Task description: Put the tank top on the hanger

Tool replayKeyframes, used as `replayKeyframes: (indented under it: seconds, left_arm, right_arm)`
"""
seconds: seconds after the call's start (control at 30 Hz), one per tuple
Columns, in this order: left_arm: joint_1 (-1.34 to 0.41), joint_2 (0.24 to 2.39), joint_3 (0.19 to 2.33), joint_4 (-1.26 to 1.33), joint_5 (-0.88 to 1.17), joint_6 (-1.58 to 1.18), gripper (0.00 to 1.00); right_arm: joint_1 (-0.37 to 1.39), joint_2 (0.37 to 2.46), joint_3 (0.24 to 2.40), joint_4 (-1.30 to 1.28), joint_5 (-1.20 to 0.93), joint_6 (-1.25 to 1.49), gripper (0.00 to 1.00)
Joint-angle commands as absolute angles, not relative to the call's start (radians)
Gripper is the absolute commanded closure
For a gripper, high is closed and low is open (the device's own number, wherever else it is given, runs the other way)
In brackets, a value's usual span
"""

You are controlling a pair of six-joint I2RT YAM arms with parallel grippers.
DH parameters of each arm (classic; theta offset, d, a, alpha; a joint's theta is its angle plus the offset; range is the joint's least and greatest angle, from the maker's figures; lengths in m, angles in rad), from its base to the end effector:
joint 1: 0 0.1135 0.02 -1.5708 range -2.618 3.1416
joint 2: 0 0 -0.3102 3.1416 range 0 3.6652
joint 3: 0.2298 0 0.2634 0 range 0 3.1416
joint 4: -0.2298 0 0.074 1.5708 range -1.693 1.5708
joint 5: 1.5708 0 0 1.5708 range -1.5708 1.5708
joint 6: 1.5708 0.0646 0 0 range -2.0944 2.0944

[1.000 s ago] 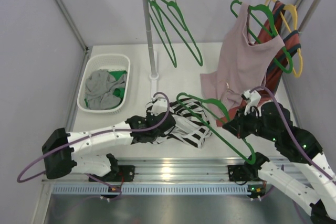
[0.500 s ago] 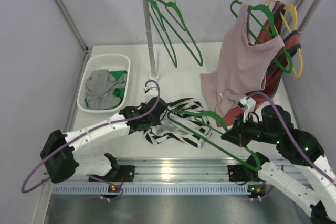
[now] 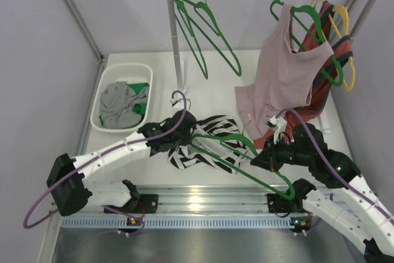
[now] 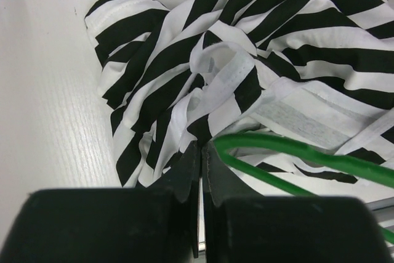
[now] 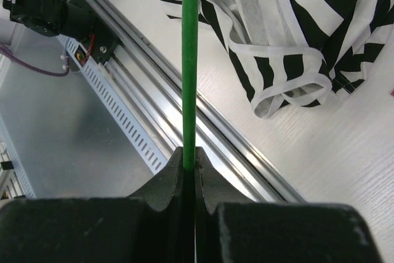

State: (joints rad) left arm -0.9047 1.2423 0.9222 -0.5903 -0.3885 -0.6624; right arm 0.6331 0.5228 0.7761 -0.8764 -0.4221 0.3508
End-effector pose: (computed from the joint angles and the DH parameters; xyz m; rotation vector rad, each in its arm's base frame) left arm 0.1826 -0.1927 0.2777 0.1294 2.4013 -0.2460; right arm 0.0589 0.0760 0.3132 -0.5746 2.2451 0.9930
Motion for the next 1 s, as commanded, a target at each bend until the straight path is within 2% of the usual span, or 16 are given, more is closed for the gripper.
replayKeyframes:
  seconds: [0.0, 0.4, 0.97]
  left_arm:
    - [-0.9, 1.195, 0.965, -0.581, -0.371, -0.661, 1.0]
    - [-0.9, 1.137, 0.983, -0.647, -0.379, -0.666, 1.0]
    - [-0.9, 1.121, 1.008, -0.647, -0.376, -0.683, 1.0]
  right_arm:
    - [0.64, 0.529, 0.74, -0.691, -0.46, 0.387, 1.0]
    - [0.643, 0.543, 0.569, -0.35, -0.505, 0.463, 1.0]
    - [0.741, 0.571, 0.431, -0.172, -0.42, 0.509, 1.0]
